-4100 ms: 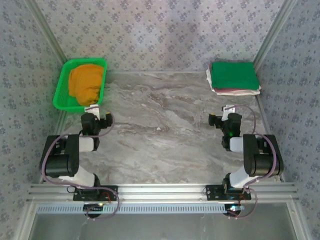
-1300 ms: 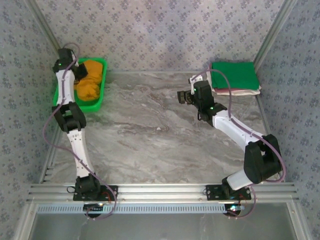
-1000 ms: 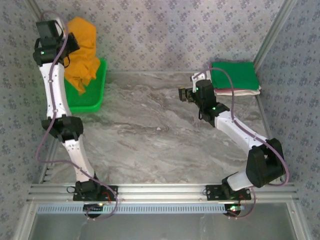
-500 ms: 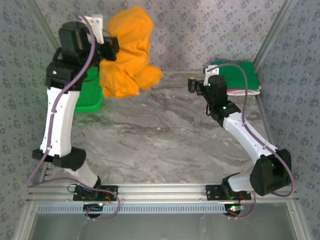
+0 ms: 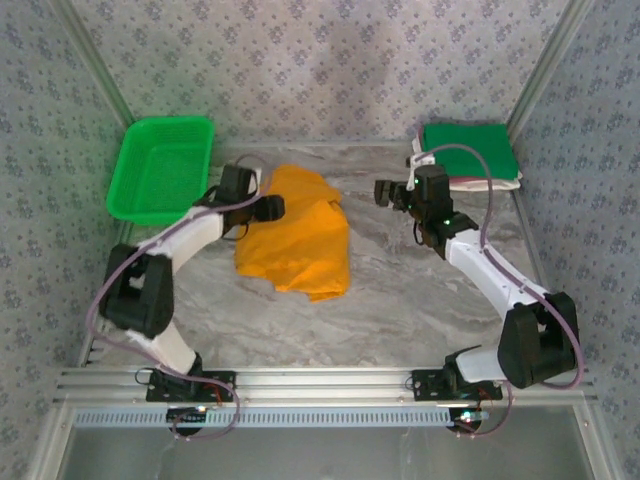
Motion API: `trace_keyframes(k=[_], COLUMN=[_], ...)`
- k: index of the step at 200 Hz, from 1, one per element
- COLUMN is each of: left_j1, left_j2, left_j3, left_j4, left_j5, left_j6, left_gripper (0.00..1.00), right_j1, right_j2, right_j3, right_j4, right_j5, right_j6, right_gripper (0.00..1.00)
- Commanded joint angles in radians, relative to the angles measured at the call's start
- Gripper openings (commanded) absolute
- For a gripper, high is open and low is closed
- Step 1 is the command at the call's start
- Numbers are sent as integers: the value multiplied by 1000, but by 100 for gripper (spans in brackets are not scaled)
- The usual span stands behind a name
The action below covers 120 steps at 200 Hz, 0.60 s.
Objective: Fold and stack the t-shirts
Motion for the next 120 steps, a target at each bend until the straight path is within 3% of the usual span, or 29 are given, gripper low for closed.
trace_keyframes(k=[1, 20, 39, 59, 74, 93, 120], left_j1=[4, -10, -59, -91, -72, 2, 51], left_j2=[-274, -356, -370, -371, -366, -324, -213], left_j3=[7, -98, -172, -268, -345, -416, -401], left_j4=[84, -15, -129, -160, -135, -56, -1], left_j5=[-43, -34, -42, -58, -94, -42, -19], left_j6=[13, 25, 41, 1, -60, -99, -76], left_gripper=[68, 70, 76, 77, 77, 76, 76], right_j1=[74, 152, 216, 296, 347, 435, 473], right_j2=[-6, 40, 80, 82, 82, 107, 193], right_j3=[-77, -106, -126, -185, -223, -236, -198], right_j4=[-12, -58, -119, -137, -128, -121, -114], right_j5=[-230, -268, -326, -305, -282, -165, -64], right_j6=[-73, -102, -121, -151, -159, -189, -187], right_gripper=[99, 99, 91, 90, 90, 92, 89])
